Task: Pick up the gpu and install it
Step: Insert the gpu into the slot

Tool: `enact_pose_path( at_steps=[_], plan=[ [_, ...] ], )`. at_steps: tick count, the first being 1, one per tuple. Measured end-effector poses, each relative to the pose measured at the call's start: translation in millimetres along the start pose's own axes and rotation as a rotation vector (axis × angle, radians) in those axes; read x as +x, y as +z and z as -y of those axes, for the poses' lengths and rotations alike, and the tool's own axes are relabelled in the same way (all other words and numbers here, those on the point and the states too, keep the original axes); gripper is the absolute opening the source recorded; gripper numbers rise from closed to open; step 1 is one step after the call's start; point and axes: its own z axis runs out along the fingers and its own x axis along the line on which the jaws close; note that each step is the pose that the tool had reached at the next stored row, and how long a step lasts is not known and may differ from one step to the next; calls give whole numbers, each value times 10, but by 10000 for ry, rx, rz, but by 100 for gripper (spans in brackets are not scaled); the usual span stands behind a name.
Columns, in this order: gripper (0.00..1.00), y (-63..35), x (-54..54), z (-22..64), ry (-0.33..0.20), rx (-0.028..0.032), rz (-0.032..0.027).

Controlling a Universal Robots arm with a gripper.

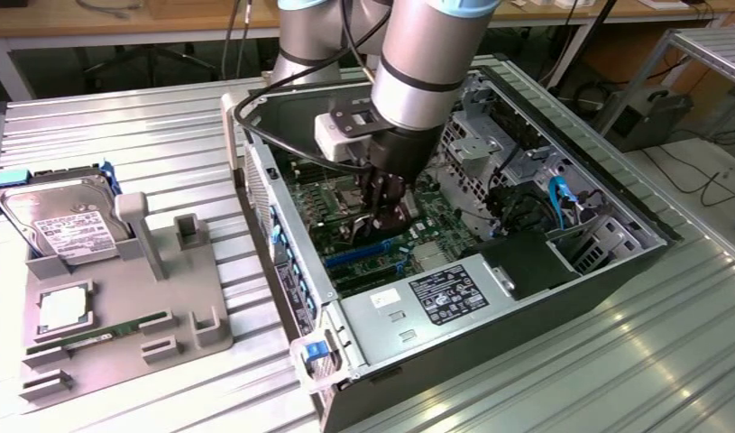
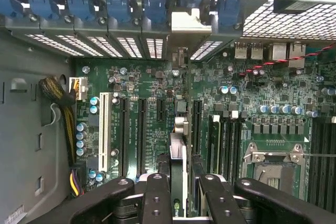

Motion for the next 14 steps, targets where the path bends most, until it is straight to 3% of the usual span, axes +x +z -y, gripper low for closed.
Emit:
enact_pose_path(
  at_steps=[14],
  plan=[
    [26,117,2,-32,205,7,8]
  ],
)
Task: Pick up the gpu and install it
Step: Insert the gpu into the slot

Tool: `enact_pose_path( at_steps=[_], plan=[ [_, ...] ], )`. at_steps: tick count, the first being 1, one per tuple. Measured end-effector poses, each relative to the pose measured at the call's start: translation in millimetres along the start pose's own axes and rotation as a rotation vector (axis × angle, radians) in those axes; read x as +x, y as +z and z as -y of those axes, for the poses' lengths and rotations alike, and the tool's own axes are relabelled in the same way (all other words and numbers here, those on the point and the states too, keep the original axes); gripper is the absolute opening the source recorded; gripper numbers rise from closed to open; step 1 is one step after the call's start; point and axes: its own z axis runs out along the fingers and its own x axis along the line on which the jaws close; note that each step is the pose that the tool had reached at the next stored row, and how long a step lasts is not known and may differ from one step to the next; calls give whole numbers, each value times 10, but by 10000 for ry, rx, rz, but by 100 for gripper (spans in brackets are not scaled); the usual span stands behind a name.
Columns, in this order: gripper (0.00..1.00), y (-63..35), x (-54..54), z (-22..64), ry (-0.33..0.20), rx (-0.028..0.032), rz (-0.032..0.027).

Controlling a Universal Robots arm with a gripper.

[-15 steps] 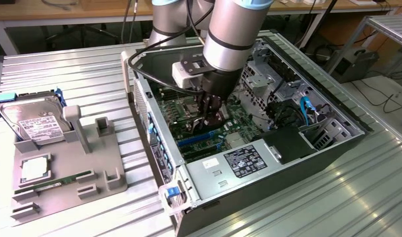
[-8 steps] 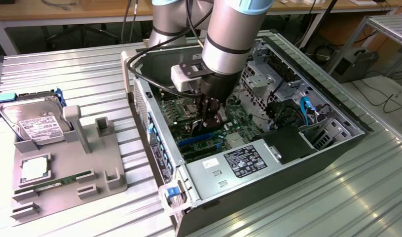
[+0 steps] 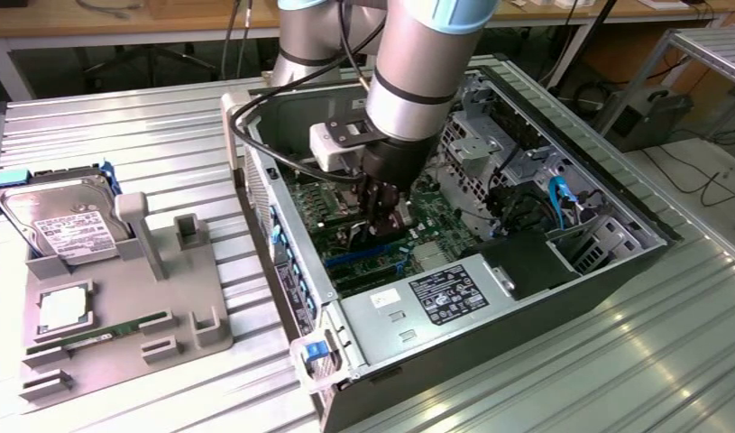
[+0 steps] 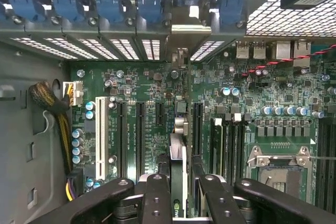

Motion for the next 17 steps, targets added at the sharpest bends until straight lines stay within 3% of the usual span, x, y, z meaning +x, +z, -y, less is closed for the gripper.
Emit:
enact_pose_path(
  at_steps=[8,17],
  plan=[
    [26,87,3,-39,4,-2,-31],
    [26,55,-5,-37,6,1,-61]
  ],
)
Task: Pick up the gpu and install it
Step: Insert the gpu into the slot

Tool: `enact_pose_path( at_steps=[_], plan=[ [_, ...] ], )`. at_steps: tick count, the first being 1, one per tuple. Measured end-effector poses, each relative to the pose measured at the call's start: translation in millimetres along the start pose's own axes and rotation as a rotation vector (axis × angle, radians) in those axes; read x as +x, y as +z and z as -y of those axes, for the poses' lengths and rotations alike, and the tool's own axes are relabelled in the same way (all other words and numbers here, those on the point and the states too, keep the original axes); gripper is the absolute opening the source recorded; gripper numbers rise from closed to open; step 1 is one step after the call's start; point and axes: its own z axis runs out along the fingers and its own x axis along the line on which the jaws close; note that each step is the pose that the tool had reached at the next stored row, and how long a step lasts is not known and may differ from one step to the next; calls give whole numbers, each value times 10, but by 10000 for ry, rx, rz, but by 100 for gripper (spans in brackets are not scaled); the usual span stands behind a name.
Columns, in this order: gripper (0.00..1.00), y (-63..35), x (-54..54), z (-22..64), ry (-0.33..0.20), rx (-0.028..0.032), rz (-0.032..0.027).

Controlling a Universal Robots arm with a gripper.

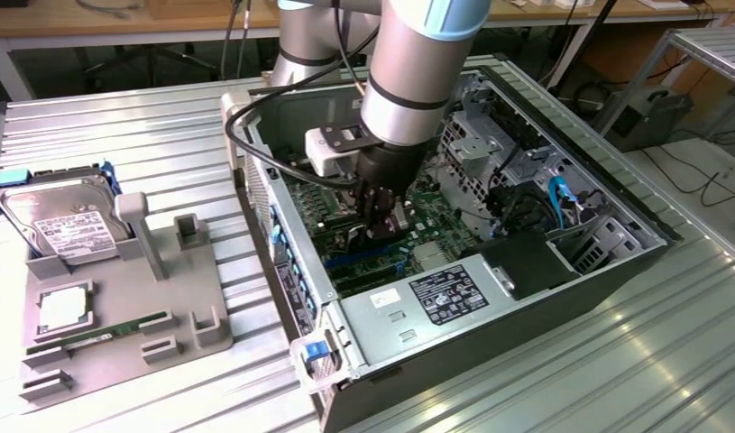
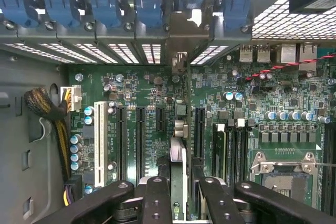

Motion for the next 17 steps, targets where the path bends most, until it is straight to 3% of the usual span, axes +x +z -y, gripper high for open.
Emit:
enact_pose_path(
  at_steps=[8,17],
  plan=[
    [26,-1,-1,0,53,-1,-90],
    [26,48,0,2,66,-1,-116]
  ],
)
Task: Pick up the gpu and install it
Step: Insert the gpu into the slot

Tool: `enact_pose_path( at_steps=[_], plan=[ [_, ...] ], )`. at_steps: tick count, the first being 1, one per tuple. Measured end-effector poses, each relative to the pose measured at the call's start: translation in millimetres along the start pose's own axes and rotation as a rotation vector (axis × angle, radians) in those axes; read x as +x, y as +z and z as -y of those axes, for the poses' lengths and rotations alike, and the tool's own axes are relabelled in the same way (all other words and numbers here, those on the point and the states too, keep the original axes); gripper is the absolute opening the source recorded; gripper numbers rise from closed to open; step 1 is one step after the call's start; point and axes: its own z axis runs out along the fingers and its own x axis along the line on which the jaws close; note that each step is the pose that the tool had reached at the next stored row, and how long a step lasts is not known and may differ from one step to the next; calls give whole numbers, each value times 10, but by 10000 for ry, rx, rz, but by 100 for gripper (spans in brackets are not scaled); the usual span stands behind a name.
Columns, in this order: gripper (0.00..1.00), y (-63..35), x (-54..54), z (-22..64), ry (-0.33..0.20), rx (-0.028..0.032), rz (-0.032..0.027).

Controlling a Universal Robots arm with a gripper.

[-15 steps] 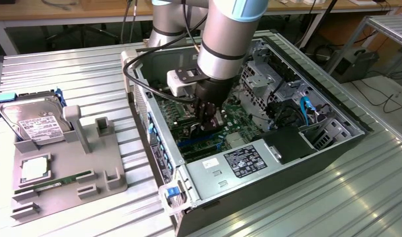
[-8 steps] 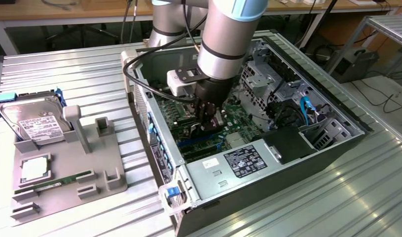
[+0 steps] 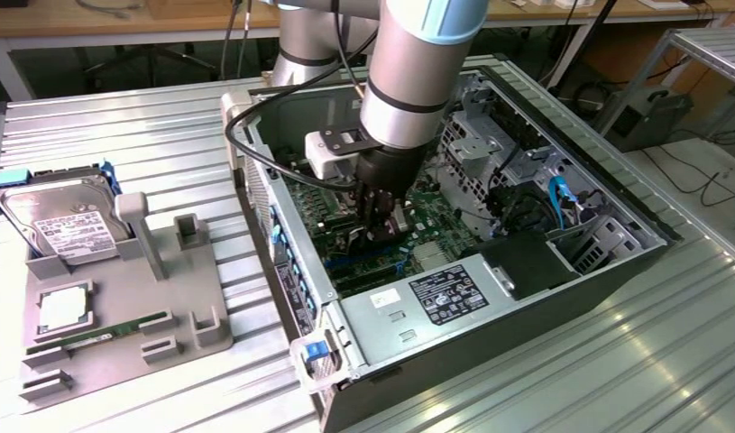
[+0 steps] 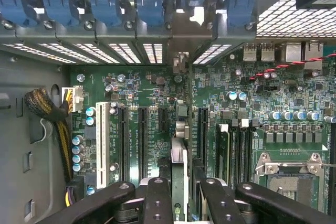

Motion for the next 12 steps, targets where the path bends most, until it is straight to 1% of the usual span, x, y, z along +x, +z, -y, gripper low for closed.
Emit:
enact_pose_path(
  at_steps=[7,8,9,11,12],
  plan=[
    [26,10,0,0,0,0,1],
    [27,11,-1,0,0,2,5],
    [33,11,0,0,0,2,3],
    [33,4,0,0,0,0,0],
    [40,-5,0,-1,0,0,0]
  ],
)
